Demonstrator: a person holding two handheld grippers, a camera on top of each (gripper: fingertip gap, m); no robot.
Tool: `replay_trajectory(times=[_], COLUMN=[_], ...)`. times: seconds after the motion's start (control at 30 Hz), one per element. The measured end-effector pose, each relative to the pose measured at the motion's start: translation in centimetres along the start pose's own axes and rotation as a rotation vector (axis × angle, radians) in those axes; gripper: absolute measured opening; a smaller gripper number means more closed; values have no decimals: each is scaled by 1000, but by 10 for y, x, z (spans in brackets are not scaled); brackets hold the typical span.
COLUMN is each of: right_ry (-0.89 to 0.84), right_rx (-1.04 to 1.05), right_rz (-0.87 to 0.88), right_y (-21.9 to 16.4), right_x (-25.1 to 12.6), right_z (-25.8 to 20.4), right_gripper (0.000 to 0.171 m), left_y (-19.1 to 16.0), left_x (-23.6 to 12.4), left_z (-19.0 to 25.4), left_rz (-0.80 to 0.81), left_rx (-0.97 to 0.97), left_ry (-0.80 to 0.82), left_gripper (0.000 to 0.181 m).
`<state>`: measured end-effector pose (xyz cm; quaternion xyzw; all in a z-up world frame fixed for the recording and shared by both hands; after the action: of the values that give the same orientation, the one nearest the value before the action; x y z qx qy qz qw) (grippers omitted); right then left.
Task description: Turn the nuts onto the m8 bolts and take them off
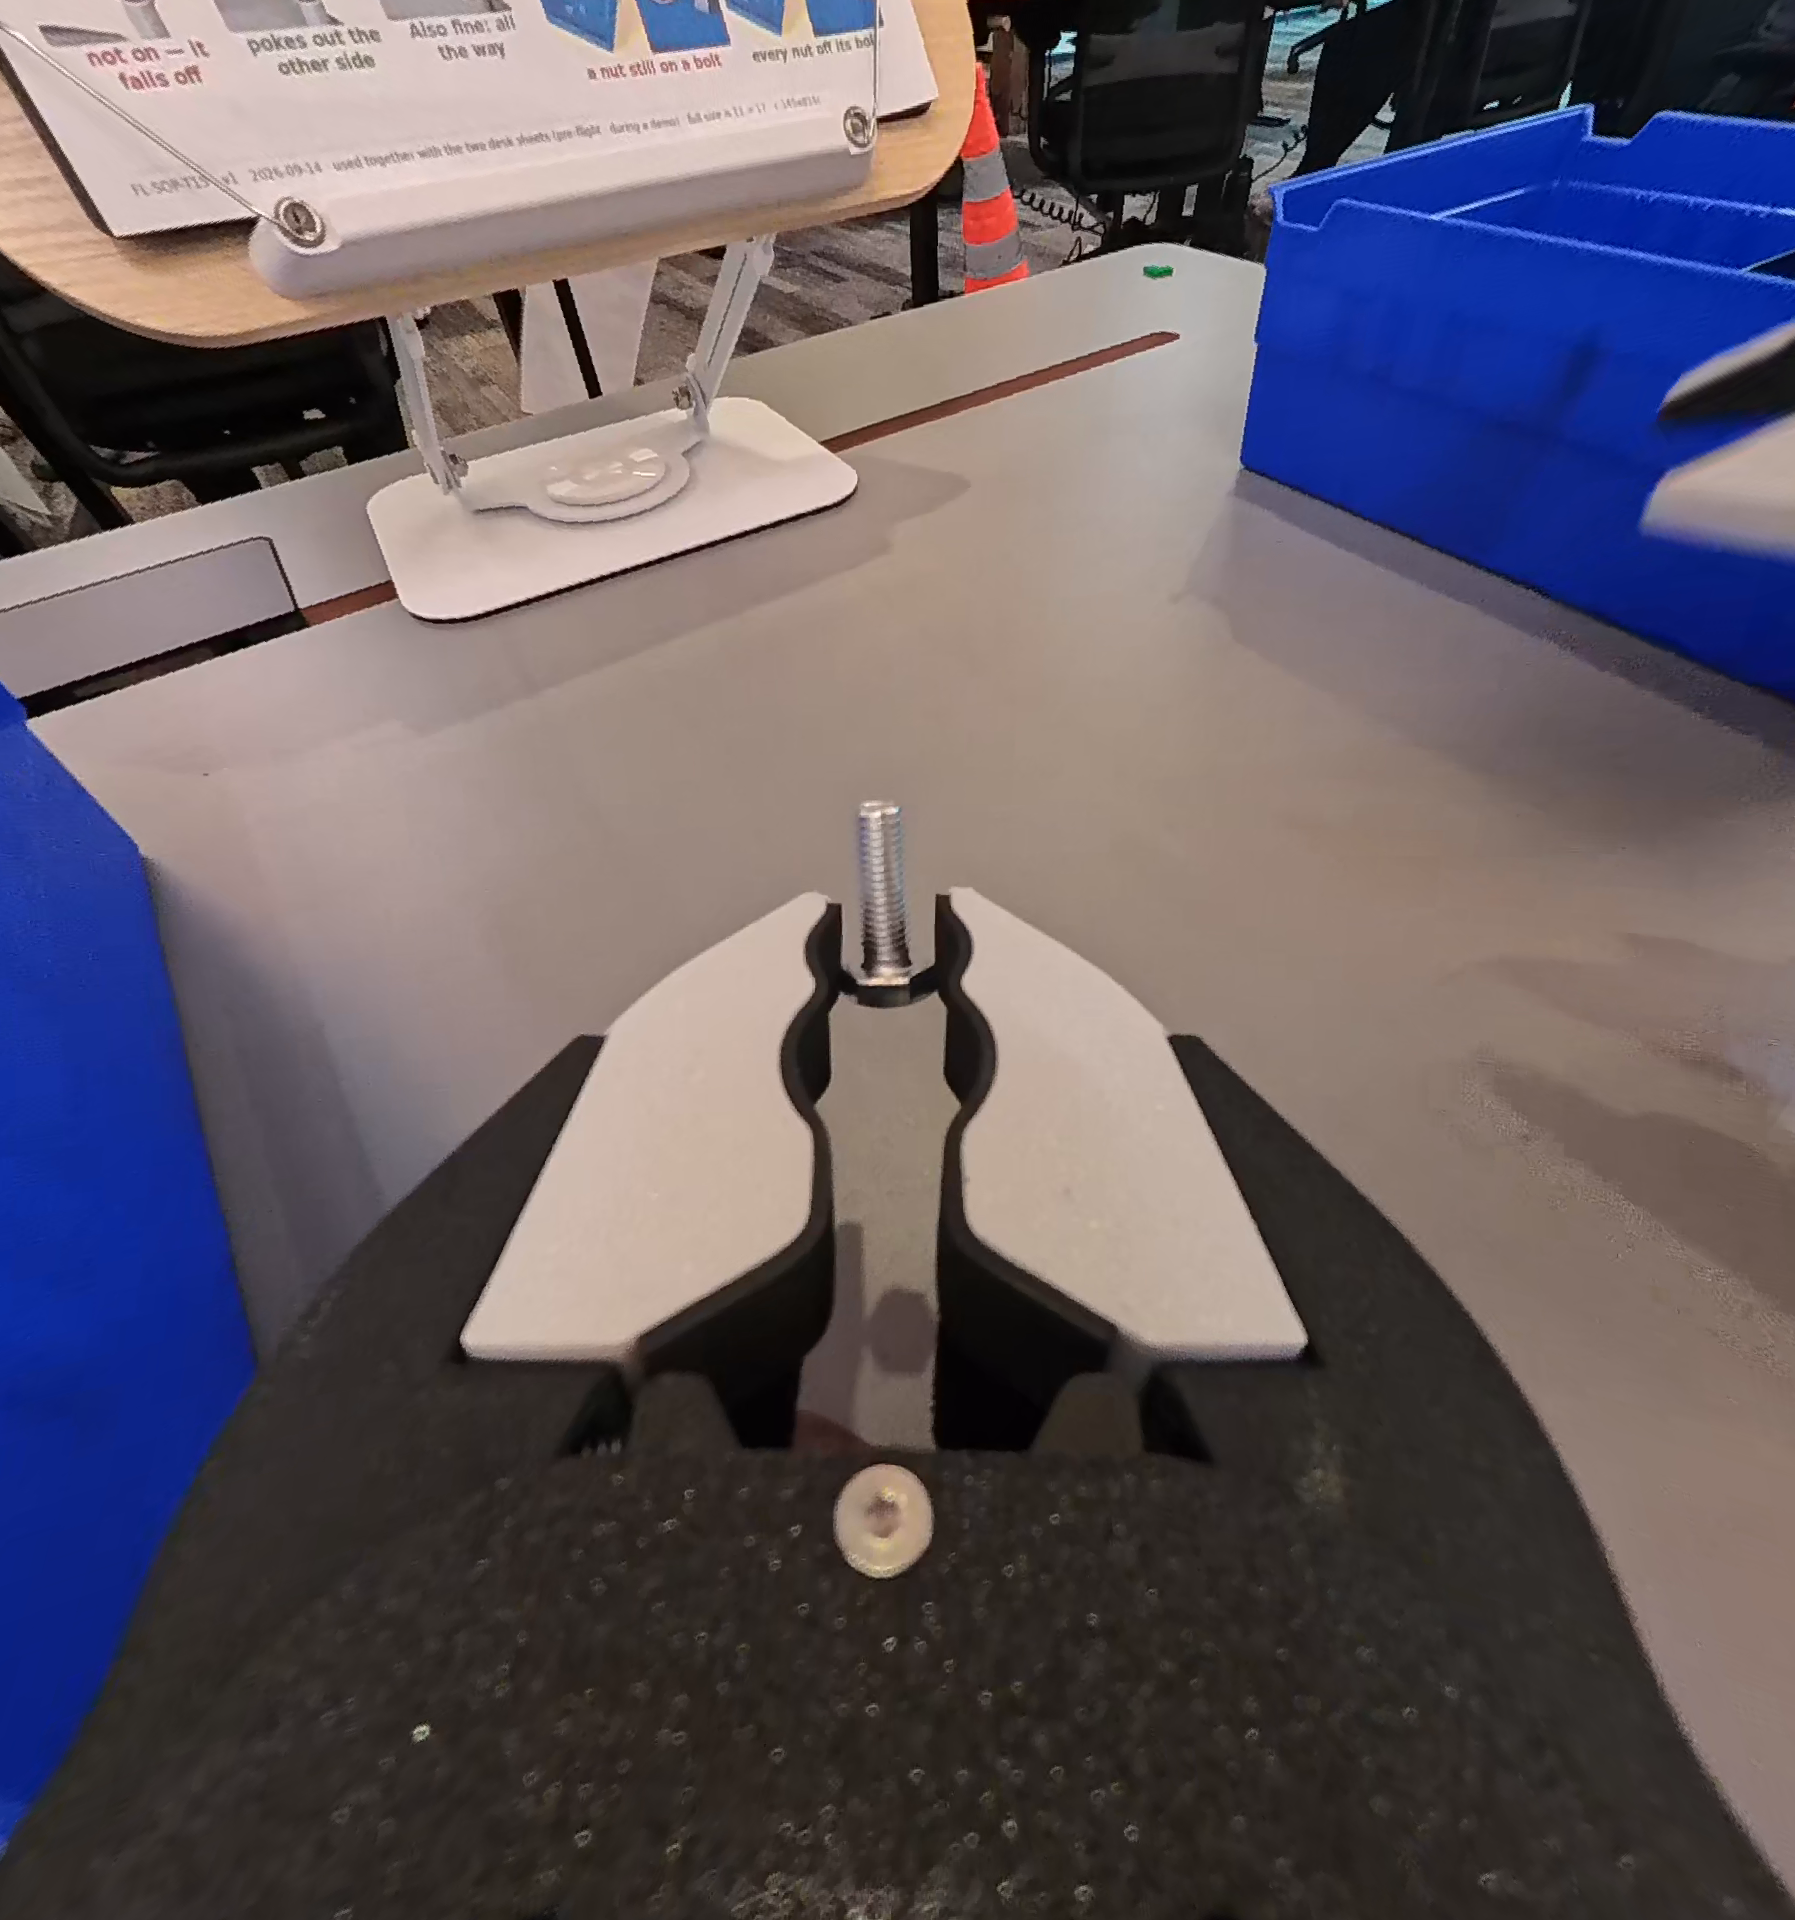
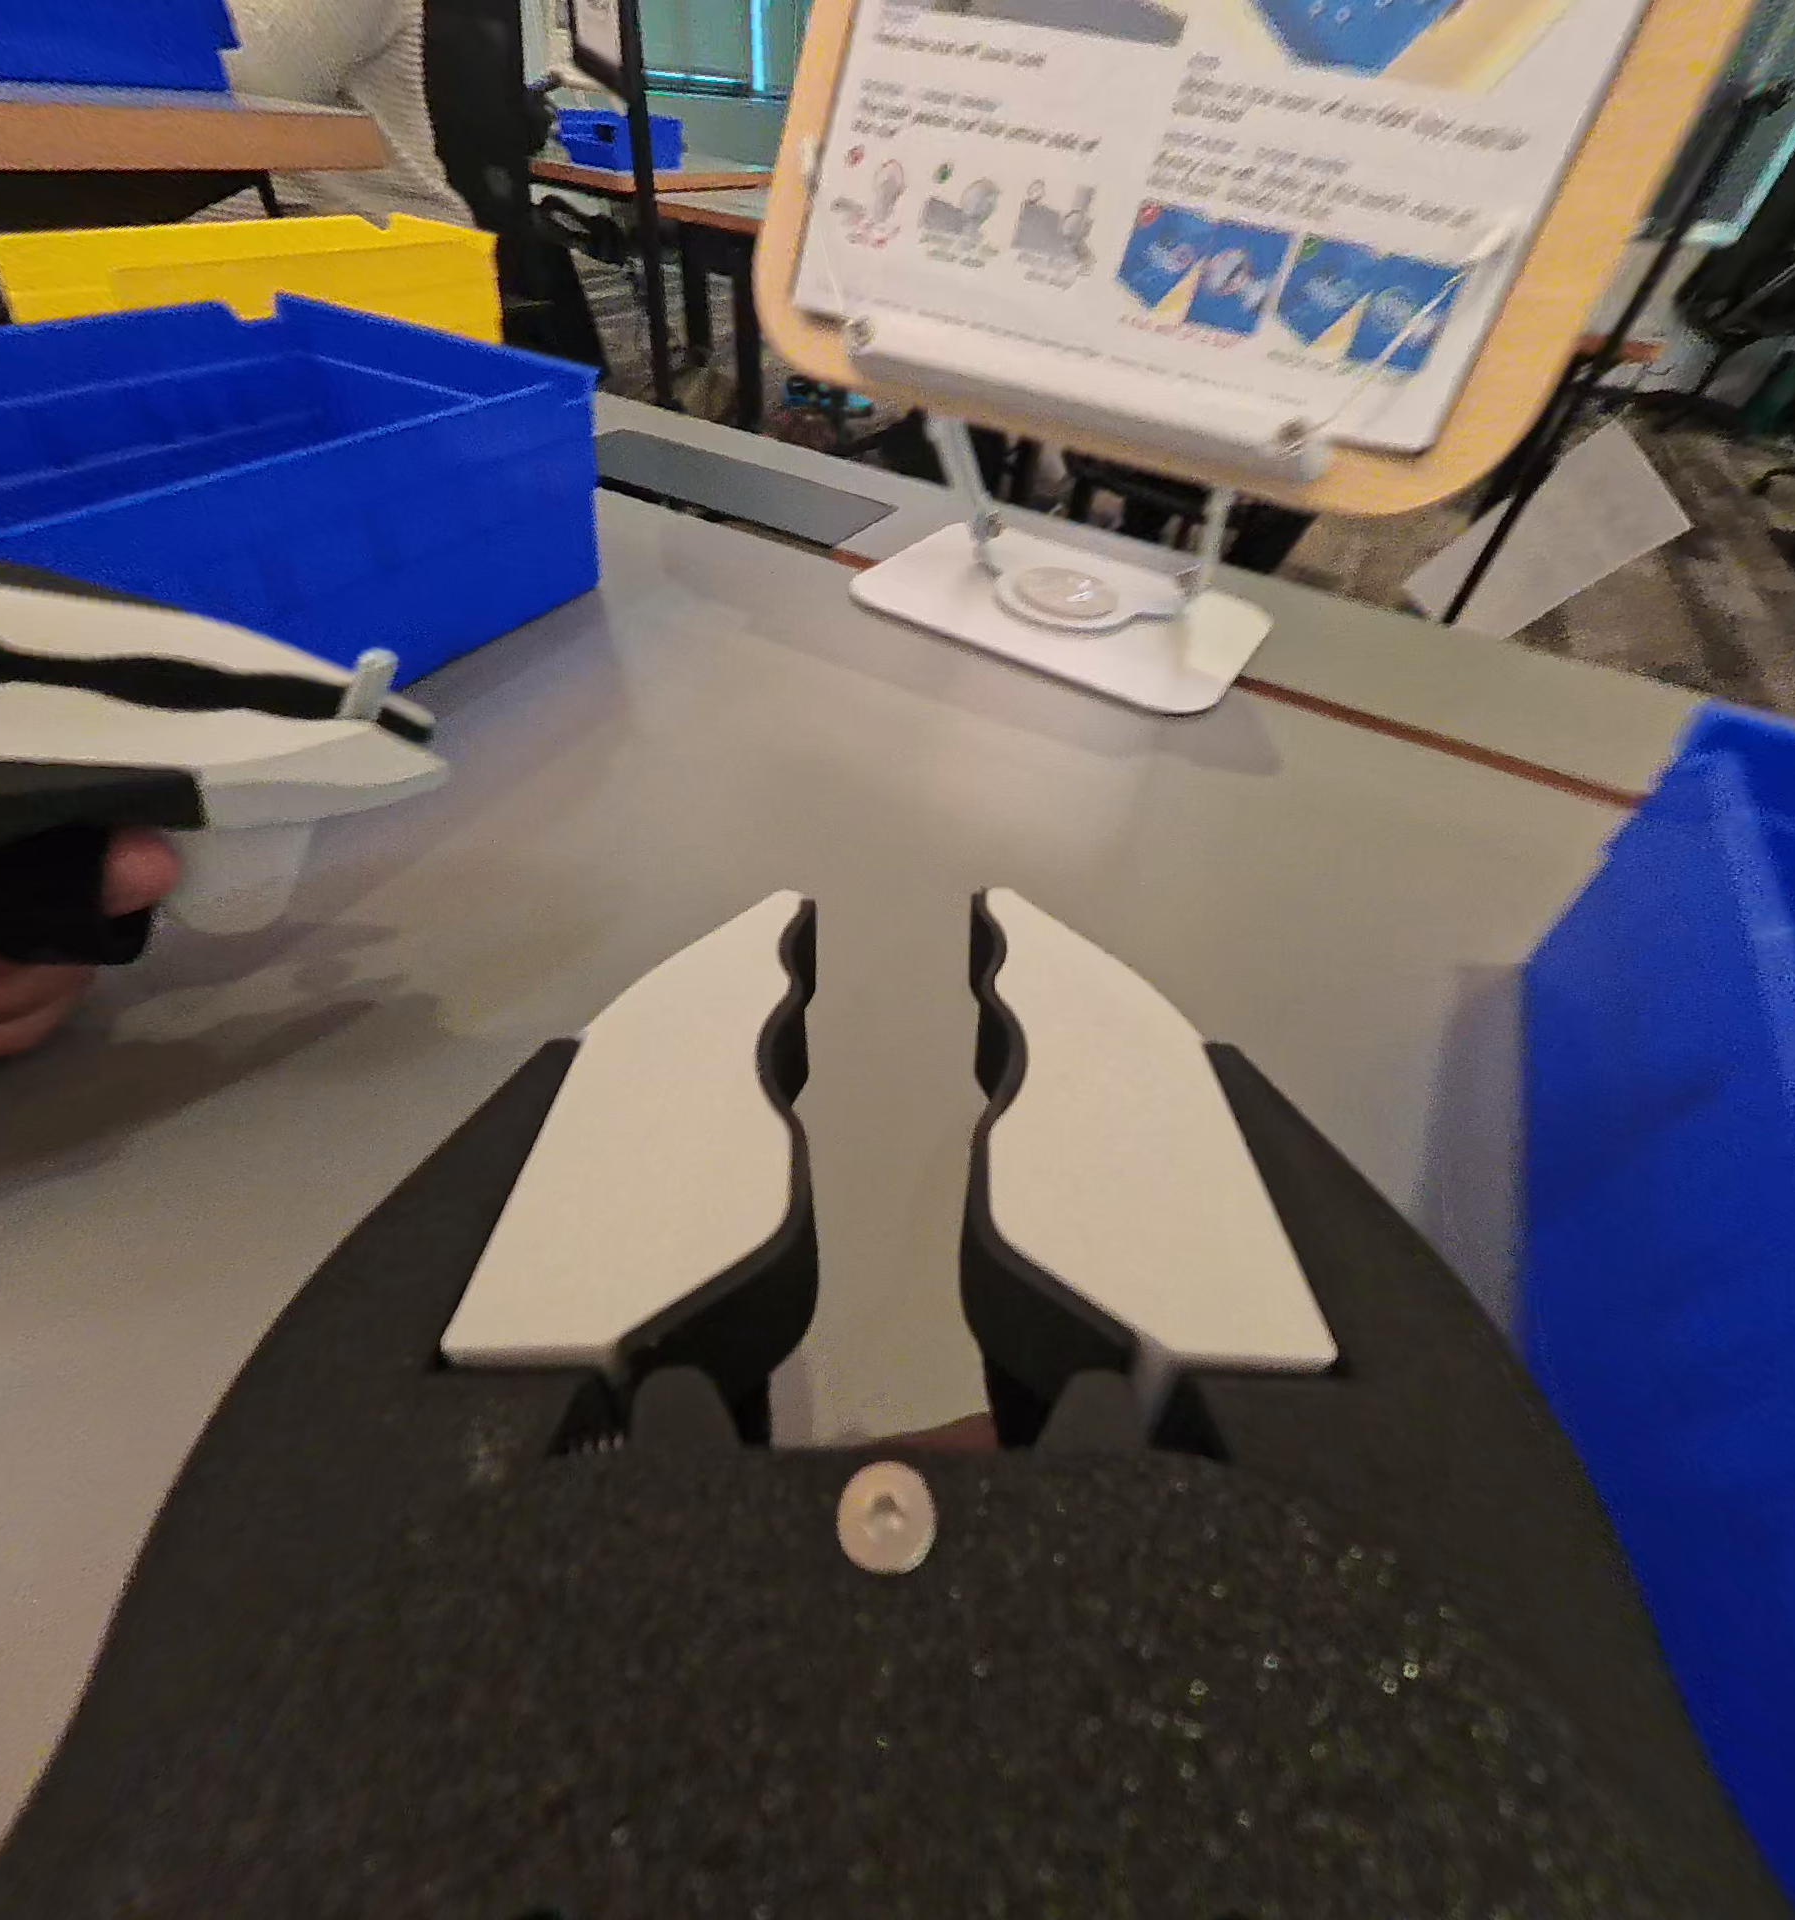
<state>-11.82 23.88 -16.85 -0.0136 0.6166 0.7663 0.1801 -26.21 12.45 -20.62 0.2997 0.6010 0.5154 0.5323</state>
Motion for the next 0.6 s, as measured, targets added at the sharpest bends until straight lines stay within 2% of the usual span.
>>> replay_trajectory(times=[0.17,0.27,0.37,0.43,0.6], right_ry=[-185,-176,10,81,355], right_rx=[-29,-52,-4,-70,-235], right_rz=[-90,-274,-508,-688,-1005], right_y=[19,5,-29,-53,-105], right_x=[-39,-41,-15,4,36], right_z=[129,209,258,279,288], right_gripper=[33,32,33,32,33], left_y=[0,1,1,1,1], left_x=[-1,-1,-2,-1,-1], left_z=[2,2,3,4,1], left_rz=[2,8,8,7,8], left_rx=[2,1,-2,4,9], left_ry=[-7,-8,-13,-11,0], left_gripper=[17,17,17,17,17])
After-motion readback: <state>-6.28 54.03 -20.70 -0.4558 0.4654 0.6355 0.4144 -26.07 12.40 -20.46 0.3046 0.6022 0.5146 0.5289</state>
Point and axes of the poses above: each gripper's, where its closed fingertips meet, x out along the fingers, y out of its top, z = x × y across the jaws, the point moved 3 cm from there along -x, back along the fingers, and after that the axes turned 9 degrees about -x, right-handed, at the moved point
